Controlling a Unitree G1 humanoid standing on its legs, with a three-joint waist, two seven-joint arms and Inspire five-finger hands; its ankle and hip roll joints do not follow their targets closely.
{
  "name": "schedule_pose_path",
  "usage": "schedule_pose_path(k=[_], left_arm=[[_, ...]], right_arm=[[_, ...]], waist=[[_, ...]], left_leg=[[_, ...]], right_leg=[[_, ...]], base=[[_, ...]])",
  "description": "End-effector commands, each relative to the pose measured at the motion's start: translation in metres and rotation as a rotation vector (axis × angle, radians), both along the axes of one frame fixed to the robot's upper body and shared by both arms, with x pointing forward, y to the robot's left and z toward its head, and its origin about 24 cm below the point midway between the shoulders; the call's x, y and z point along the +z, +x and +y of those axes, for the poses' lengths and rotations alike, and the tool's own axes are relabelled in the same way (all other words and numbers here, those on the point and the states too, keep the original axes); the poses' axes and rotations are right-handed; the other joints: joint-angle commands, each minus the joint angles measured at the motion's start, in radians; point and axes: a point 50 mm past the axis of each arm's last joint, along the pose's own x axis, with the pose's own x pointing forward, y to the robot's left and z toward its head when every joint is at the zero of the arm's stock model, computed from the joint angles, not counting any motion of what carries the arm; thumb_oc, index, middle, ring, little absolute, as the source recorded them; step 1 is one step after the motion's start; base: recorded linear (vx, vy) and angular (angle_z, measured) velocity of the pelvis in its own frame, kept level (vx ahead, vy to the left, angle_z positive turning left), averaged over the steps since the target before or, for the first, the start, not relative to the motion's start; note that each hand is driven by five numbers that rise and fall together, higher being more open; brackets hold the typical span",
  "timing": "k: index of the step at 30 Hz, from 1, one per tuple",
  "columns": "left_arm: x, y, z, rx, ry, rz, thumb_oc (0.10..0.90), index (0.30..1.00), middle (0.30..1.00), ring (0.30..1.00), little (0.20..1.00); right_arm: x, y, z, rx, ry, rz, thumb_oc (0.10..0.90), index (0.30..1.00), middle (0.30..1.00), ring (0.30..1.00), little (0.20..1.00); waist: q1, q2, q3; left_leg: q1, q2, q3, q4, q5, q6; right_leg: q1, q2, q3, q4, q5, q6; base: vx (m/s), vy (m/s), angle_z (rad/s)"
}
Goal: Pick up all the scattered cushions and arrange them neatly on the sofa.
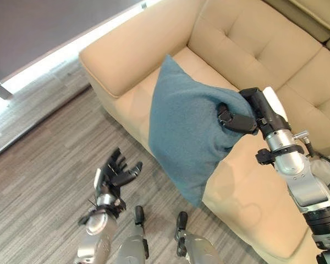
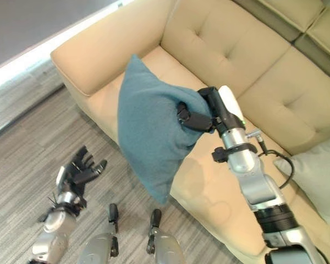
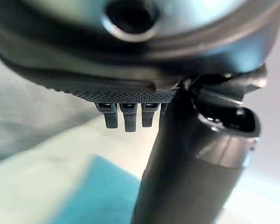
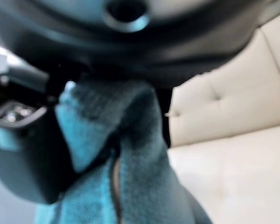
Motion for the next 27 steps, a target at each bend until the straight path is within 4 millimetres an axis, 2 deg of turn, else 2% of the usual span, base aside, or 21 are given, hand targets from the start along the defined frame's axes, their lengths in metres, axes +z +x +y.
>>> schedule_pose_path(k=[1,6,9,12,15,20,27], left_arm=[[0.006,0.004,0.004,-0.001,0.010,-0.068,0.800,0.900,0.900,0.900,0.900],[0.003,0.004,0.004,0.033,-0.017,-0.056,0.800,0.900,0.900,0.900,0.900],[-0.005,-0.001,0.004,0.069,-0.060,-0.019,0.800,0.900,0.900,0.900,0.900],[-0.020,-0.002,-0.003,0.073,-0.118,0.056,0.800,0.900,0.900,0.900,0.900],[-0.022,0.003,-0.012,0.050,-0.139,0.075,0.800,0.900,0.900,0.900,0.900],[-0.014,0.020,-0.026,0.019,-0.167,0.044,0.800,0.900,0.900,0.900,0.900],[0.001,0.034,-0.029,-0.010,-0.136,-0.017,0.800,0.900,0.900,0.900,0.900]], right_arm=[[0.068,-0.016,0.010,0.098,0.180,-0.419,0.400,0.300,0.300,0.300,0.300],[0.075,-0.019,0.010,0.087,0.213,-0.471,0.400,0.300,0.300,0.300,0.300],[0.078,-0.020,0.011,0.084,0.265,-0.505,0.400,0.300,0.300,0.300,0.300],[0.085,-0.023,0.013,0.090,0.352,-0.561,0.400,0.300,0.300,0.300,0.300],[0.093,-0.024,0.020,0.117,0.387,-0.596,0.400,0.300,0.300,0.300,0.300],[0.106,-0.028,0.036,0.192,0.431,-0.648,0.400,0.300,0.300,0.300,0.300],[0.118,-0.032,0.048,0.258,0.417,-0.685,0.400,0.300,0.300,0.300,0.300]], waist=[[-0.006,-0.100,-0.274],[-0.007,-0.116,-0.290],[-0.003,-0.131,-0.295],[-0.007,-0.153,-0.298],[-0.017,-0.166,-0.304],[-0.036,-0.177,-0.313],[-0.053,-0.182,-0.326]], left_leg=[[0.065,-0.019,0.047,0.011,-0.182,0.000],[0.085,-0.012,0.063,0.010,-0.195,0.003],[0.095,-0.008,0.071,0.010,-0.200,0.005],[0.101,-0.004,0.076,0.008,-0.203,0.005],[0.102,-0.002,0.080,0.006,-0.204,0.005],[0.103,0.001,0.092,0.001,-0.204,0.004],[0.108,0.003,0.106,0.001,-0.211,0.005]], right_leg=[[0.027,-0.001,-0.012,-0.019,-0.075,0.068],[0.031,0.006,0.008,-0.022,-0.074,0.071],[0.035,0.012,0.021,-0.023,-0.073,0.069],[0.032,0.018,0.027,-0.023,-0.075,0.067],[0.028,0.023,0.037,-0.023,-0.074,0.066],[0.019,0.030,0.054,-0.026,-0.067,0.066],[0.014,0.035,0.072,-0.029,-0.060,0.066]], base=[[0.06,-0.006,-0.09],[0.04,-0.013,-0.21],[0.03,-0.022,-0.29],[0.02,-0.032,-0.06],[0.01,-0.023,-0.10],[0.01,-0.012,-0.10],[0.01,-0.001,-0.13]])
